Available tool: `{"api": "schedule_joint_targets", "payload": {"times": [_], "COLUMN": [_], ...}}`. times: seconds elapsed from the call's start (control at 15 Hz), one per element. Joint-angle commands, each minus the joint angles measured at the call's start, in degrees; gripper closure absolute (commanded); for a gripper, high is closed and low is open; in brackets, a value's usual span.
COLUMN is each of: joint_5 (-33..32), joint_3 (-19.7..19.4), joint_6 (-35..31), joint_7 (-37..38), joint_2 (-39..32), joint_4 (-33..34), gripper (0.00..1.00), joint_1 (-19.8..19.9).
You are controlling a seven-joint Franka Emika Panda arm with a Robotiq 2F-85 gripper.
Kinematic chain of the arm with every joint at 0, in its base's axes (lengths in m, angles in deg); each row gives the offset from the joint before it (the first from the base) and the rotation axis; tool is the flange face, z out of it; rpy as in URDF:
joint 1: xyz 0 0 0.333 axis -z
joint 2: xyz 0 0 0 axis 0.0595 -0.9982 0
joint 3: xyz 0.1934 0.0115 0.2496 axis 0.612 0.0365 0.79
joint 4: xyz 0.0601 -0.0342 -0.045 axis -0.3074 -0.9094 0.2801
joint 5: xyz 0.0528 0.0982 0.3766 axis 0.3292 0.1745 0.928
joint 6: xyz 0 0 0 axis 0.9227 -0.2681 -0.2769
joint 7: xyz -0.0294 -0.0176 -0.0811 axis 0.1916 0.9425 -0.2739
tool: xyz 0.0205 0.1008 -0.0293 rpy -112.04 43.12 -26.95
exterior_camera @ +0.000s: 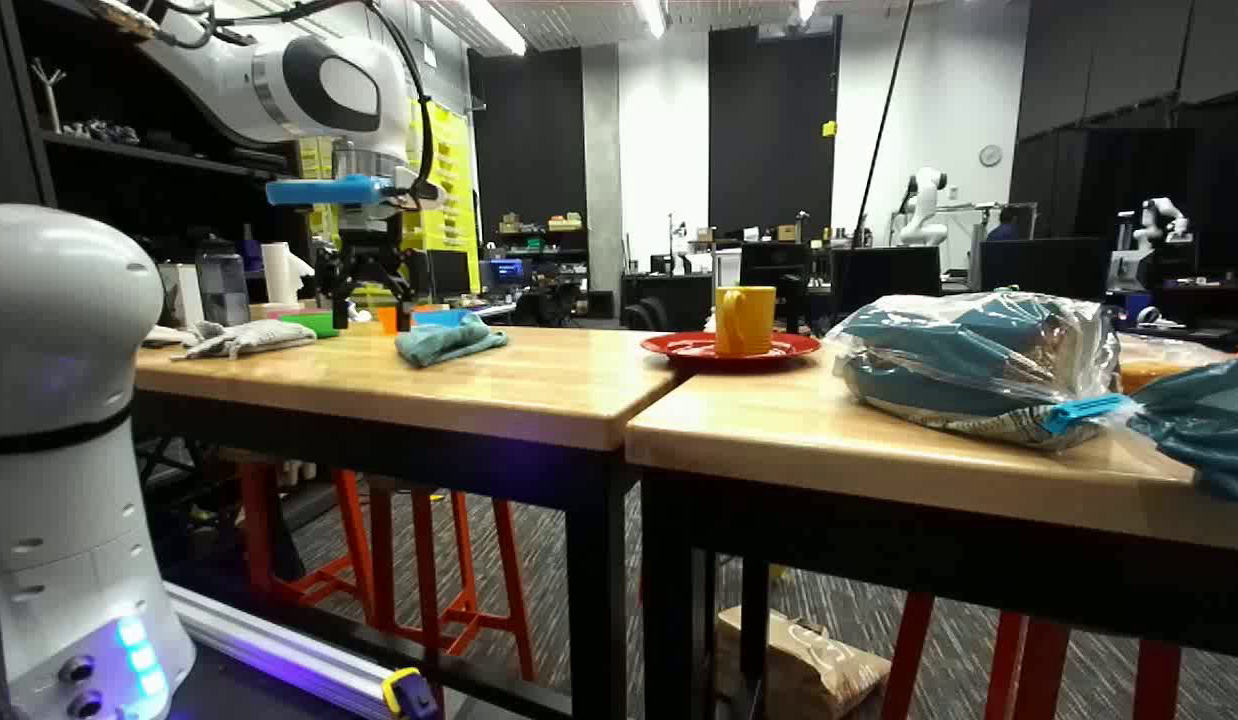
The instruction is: Unfold the grey cotton material
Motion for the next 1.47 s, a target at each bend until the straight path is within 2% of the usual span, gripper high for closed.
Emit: {"api": "schedule_joint_targets", "payload": {"times": [0.0,0.87,1.4], "joint_5": [-0.10,-0.10,-1.28], "joint_3": [-0.18,-0.18,1.20], "joint_6": [0.10,0.10,0.53], "joint_7": [0.12,0.12,-2.62], "joint_2": [-0.01,-0.01,-2.52], "joint_4": [0.08,0.08,3.89], "gripper": [0.00,0.00,0.00], "joint_1": [-0.21,-0.21,-2.37]}}
